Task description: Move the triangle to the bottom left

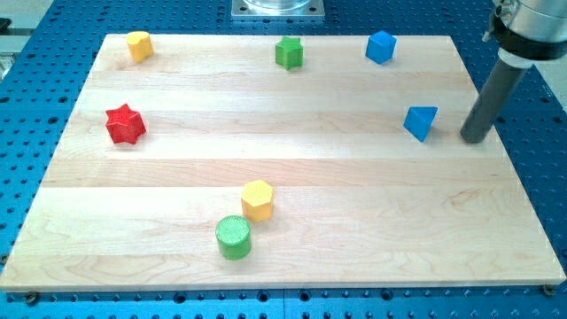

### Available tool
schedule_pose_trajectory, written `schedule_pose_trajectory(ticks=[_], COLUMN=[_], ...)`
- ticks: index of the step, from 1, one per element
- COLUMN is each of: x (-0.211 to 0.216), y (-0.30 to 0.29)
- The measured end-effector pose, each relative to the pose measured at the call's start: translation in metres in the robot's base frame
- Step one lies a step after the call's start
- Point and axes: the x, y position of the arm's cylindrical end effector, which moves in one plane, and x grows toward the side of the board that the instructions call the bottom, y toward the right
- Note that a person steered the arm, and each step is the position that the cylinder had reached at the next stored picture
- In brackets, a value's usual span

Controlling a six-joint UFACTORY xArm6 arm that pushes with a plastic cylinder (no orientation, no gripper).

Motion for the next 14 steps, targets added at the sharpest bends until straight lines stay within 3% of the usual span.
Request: schedule_pose_trajectory(ticks=[2, 4, 6, 7, 8, 9, 10, 11, 12, 14], x=[-0.028, -0.013, -0.013, 0.038, 0.044, 0.023, 0.004, 0.052, 0.055, 0.090], y=[-0.024, -0.109, -0.010, -0.068, -0.140, -0.085, -0.128, -0.223, -0.224, -0.338])
